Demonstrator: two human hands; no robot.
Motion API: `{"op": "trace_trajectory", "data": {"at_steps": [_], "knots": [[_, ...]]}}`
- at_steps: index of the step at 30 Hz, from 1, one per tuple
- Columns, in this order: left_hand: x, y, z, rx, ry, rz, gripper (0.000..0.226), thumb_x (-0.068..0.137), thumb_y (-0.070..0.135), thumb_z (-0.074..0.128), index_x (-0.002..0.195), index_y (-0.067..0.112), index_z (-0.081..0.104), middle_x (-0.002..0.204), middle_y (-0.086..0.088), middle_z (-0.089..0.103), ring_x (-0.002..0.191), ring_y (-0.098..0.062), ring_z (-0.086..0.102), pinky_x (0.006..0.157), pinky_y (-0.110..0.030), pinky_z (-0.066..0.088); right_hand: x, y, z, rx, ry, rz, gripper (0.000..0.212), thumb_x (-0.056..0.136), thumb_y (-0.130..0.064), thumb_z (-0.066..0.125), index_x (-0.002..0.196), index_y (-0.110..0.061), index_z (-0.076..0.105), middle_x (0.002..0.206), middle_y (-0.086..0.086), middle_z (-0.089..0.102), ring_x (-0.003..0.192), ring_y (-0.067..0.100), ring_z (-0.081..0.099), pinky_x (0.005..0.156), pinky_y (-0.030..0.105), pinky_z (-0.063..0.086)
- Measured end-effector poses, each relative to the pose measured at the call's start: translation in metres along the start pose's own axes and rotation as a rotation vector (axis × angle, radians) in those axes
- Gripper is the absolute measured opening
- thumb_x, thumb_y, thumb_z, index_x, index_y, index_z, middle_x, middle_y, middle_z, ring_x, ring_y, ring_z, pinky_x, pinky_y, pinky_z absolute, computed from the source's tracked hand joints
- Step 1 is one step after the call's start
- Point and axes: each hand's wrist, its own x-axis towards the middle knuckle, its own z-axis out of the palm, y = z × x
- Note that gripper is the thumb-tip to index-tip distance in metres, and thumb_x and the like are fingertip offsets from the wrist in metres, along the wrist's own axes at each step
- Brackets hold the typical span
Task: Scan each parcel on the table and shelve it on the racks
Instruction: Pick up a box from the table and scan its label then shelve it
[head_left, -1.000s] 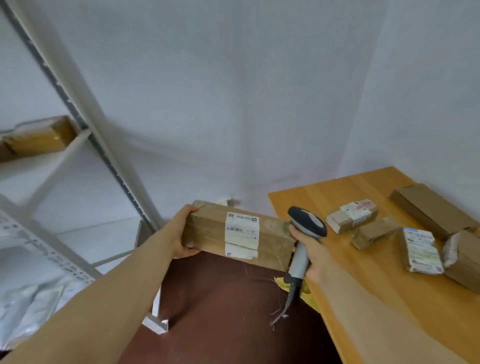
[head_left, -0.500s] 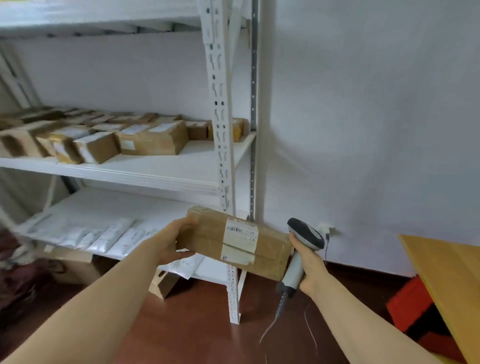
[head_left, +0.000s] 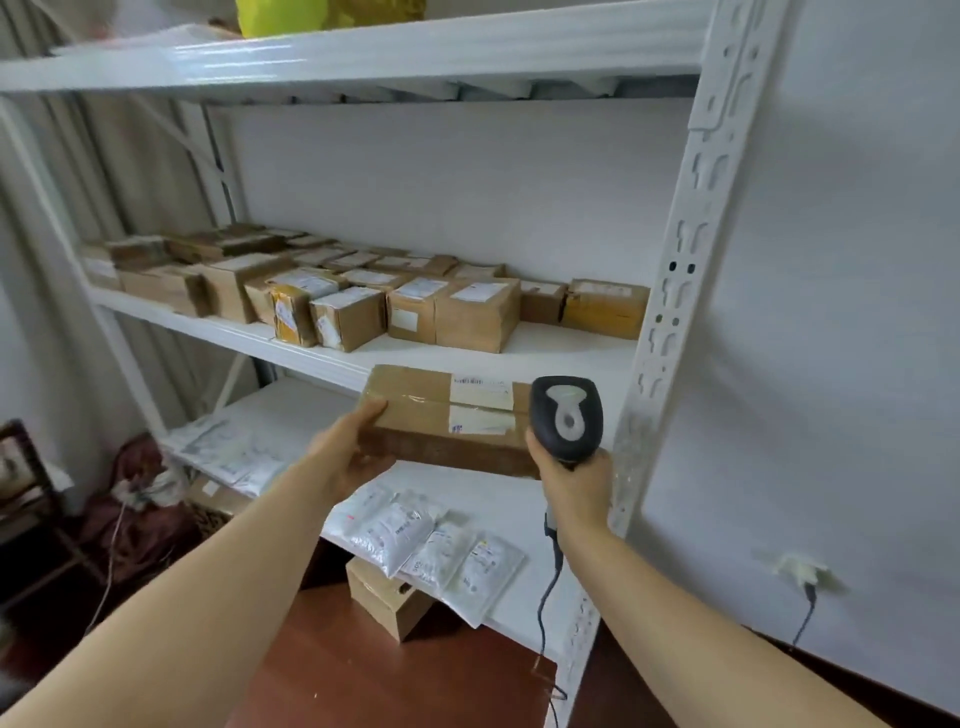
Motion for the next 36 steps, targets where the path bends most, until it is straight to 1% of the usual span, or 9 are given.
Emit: {"op": "trace_trajectory", "data": {"at_steps": [3, 5, 9, 12, 18, 28, 32, 34, 36], "knots": [[0.037, 0.022, 0.025, 0.037, 0.060, 0.033, 0.050, 0.076, 0.035, 0.079, 0.109, 0.009, 0.052, 0.110, -0.018, 0.059, 0.100, -0.033, 0.065, 0.079, -0.041, 0.058, 0.041, 0.000, 0.039, -0.063, -0.004, -0.101, 0.053, 0.069, -0.027, 0.084, 0.110, -0.041, 0.055, 0.132, 0.011, 0.051, 0.110, 0.025, 0.058, 0.096, 0.038, 0.050], [0.062, 0.033, 0.044, 0.109, 0.078, 0.016, 0.051, 0.080, 0.037, 0.076, 0.114, 0.010, 0.049, 0.100, -0.015, 0.059, 0.095, -0.030, 0.065, 0.082, -0.041, 0.057, 0.067, 0.000, 0.056, -0.107, 0.011, -0.085, 0.069, 0.070, -0.026, 0.084, 0.129, -0.032, 0.048, 0.137, 0.019, 0.047, 0.119, 0.034, 0.053, 0.099, 0.042, 0.047], [0.094, 0.039, 0.071, 0.203, 0.015, -0.048, 0.042, 0.086, 0.036, 0.068, 0.113, 0.013, 0.045, 0.092, -0.012, 0.056, 0.095, -0.029, 0.061, 0.087, -0.041, 0.055, 0.106, -0.003, 0.060, -0.152, 0.042, 0.051, 0.053, 0.071, -0.025, 0.085, 0.112, -0.031, 0.052, 0.157, 0.014, 0.022, 0.142, 0.035, 0.025, 0.114, 0.047, 0.031], [0.120, 0.039, 0.087, 0.282, -0.057, -0.076, 0.044, 0.088, 0.038, 0.066, 0.118, 0.014, 0.045, 0.097, -0.011, 0.056, 0.102, -0.030, 0.060, 0.090, -0.042, 0.054, 0.127, -0.002, 0.055, -0.280, 0.093, 0.128, 0.087, 0.076, -0.032, 0.081, 0.146, -0.008, 0.033, 0.159, 0.017, 0.012, 0.145, 0.036, 0.015, 0.117, 0.046, 0.024], [0.163, 0.046, 0.125, 0.499, -0.130, -0.055, 0.045, 0.086, 0.045, 0.067, 0.111, 0.013, 0.049, 0.096, -0.009, 0.059, 0.094, -0.027, 0.060, 0.072, -0.033, 0.054, 0.154, -0.005, 0.053, -0.395, 0.203, 0.168, 0.085, 0.080, -0.042, 0.075, 0.150, -0.021, 0.032, 0.159, 0.011, -0.024, 0.146, 0.031, -0.020, 0.120, 0.034, 0.002], [0.209, 0.058, 0.155, 0.626, -0.294, -0.031, 0.049, 0.078, 0.038, 0.077, 0.108, 0.004, 0.060, 0.090, -0.007, 0.064, 0.084, -0.022, 0.063, 0.070, -0.032, 0.056, 0.174, 0.005, 0.057, -0.736, 0.416, 0.163, 0.080, 0.077, -0.058, 0.071, 0.144, -0.025, 0.045, 0.160, 0.010, -0.017, 0.148, 0.031, -0.012, 0.118, 0.047, 0.014], [0.215, 0.077, 0.169, 1.398, -0.176, 0.505, 0.062, 0.074, 0.061, 0.069, 0.109, 0.010, 0.059, 0.096, 0.000, 0.059, 0.090, -0.018, 0.057, 0.067, -0.029, 0.047, 0.174, 0.006, 0.055, -0.783, 0.449, 0.171, 0.079, 0.076, -0.061, 0.069, 0.143, -0.026, 0.047, 0.160, 0.012, -0.017, 0.147, 0.031, -0.011, 0.120, 0.046, 0.009], [0.219, 0.087, 0.179, 1.530, -0.223, 0.887, 0.058, 0.077, 0.050, 0.067, 0.122, 0.018, 0.052, 0.124, -0.001, 0.051, 0.118, -0.022, 0.046, 0.088, -0.034, 0.045, 0.173, 0.006, 0.057, -0.821, 0.455, 0.178, 0.078, 0.076, -0.063, 0.067, 0.142, -0.026, 0.048, 0.160, 0.012, -0.017, 0.147, 0.031, -0.011, 0.119, 0.046, 0.007], [0.226, 0.094, 0.188, 1.718, -0.503, 1.120, 0.074, 0.079, 0.038, 0.067, 0.143, 0.019, 0.035, 0.150, -0.004, 0.032, 0.141, -0.024, 0.020, 0.114, -0.039, 0.024, 0.173, 0.005, 0.058, -0.839, 0.457, 0.183, 0.078, 0.077, -0.064, 0.066, 0.142, -0.026, 0.047, 0.160, 0.012, -0.017, 0.147, 0.031, -0.013, 0.118, 0.046, 0.005]]}}
